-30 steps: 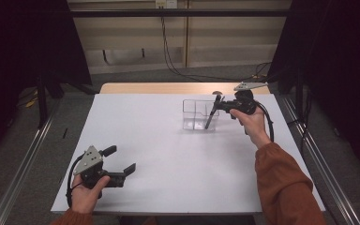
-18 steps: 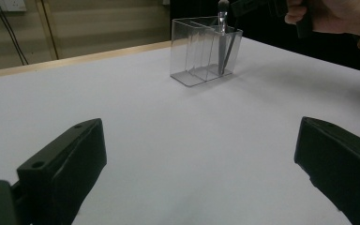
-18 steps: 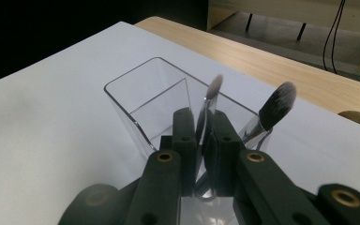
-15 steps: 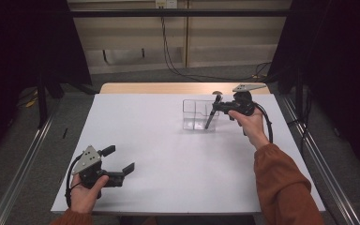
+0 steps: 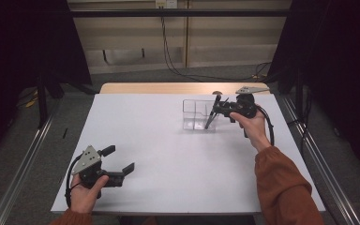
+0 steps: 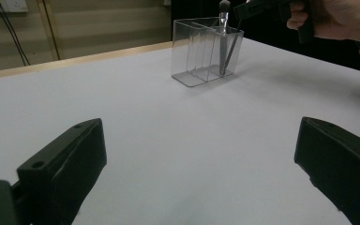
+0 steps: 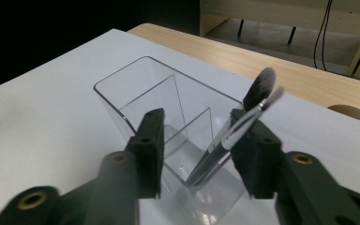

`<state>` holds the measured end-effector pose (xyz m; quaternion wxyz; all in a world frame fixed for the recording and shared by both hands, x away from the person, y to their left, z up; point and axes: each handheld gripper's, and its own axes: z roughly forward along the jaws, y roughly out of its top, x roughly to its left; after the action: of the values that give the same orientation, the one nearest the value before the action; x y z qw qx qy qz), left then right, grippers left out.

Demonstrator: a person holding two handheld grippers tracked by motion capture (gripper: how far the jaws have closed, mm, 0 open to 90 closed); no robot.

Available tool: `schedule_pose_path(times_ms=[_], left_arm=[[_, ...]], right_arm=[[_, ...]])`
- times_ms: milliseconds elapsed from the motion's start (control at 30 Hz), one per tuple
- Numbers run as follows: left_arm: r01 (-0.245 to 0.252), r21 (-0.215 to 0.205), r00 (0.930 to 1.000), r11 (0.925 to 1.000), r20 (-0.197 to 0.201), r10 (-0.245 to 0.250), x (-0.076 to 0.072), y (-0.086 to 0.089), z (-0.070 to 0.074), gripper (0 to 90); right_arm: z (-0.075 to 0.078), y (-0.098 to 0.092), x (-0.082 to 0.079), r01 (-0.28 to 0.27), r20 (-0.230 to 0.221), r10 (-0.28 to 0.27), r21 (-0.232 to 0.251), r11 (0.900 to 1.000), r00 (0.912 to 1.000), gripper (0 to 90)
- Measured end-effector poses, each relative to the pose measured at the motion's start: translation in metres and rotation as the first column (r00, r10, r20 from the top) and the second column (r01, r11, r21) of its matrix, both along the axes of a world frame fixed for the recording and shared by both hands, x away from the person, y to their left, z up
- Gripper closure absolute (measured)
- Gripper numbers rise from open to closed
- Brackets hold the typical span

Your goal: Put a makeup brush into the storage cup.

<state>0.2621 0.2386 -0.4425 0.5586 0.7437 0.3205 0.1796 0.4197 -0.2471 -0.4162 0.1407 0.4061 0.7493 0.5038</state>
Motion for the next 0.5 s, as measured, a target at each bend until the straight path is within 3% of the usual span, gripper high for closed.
schedule_pose_path(times_ms=[133,500], left_arm=[[0.000,0.000,1.0000,1.0000,0.000,0.000,0.0001,0.0000,0.0000,2.6],[0.002,-0.001,1.0000,1.0000,-0.003,-0.003,0.0020,-0.0008,0.0001,2.6]], right_arm=[[0.0009,-0.0005,-0.0007,0.025,0.012,-0.025,-0.002,1.000,0.9996,38.2],[0.0017,-0.0037,-0.0022,0.033,0.019,-0.033,0.006,0.999,0.9993,12.9]])
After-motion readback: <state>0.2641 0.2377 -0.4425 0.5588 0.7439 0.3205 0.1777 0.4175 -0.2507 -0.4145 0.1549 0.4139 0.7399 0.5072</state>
